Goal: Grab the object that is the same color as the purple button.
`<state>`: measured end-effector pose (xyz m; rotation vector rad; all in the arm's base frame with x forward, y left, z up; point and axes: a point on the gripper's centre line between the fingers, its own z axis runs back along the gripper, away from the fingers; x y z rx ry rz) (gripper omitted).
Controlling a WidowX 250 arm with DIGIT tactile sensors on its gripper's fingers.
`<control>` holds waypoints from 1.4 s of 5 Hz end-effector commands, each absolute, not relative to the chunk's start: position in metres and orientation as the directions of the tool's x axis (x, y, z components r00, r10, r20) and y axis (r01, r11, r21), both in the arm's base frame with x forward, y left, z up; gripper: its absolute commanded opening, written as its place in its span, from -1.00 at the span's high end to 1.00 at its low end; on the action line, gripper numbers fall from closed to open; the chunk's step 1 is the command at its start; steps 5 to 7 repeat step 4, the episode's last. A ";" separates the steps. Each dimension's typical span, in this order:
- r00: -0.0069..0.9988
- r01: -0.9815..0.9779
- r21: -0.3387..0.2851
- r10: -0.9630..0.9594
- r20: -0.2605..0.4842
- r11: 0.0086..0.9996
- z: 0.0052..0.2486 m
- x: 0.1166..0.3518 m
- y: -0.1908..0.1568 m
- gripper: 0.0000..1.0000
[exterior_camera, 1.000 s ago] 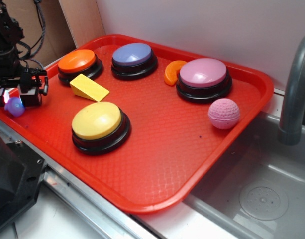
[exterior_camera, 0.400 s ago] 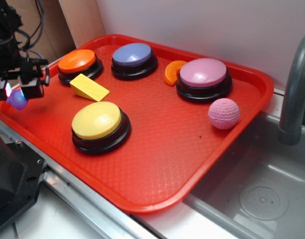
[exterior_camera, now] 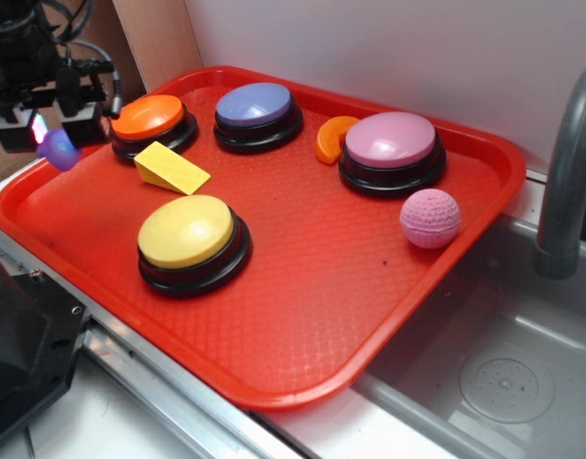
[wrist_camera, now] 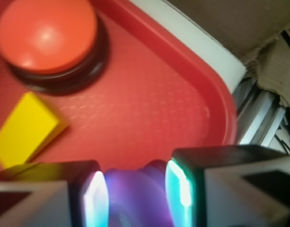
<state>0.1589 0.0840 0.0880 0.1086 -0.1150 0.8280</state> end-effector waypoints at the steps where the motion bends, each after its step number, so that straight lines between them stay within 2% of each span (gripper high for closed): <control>1: 0.812 -0.568 0.015 0.557 0.173 0.823 0.148 0.186 0.020 1.00; 2: 0.866 -0.491 0.056 0.480 0.139 0.869 0.162 0.194 -0.003 1.00; 3: 0.904 -0.424 0.091 0.414 0.108 0.901 0.161 0.197 -0.008 1.00; 4: 0.908 -0.409 0.113 0.392 0.146 0.906 0.163 0.195 -0.006 1.00; 7: 0.908 -0.409 0.113 0.392 0.146 0.906 0.163 0.195 -0.006 1.00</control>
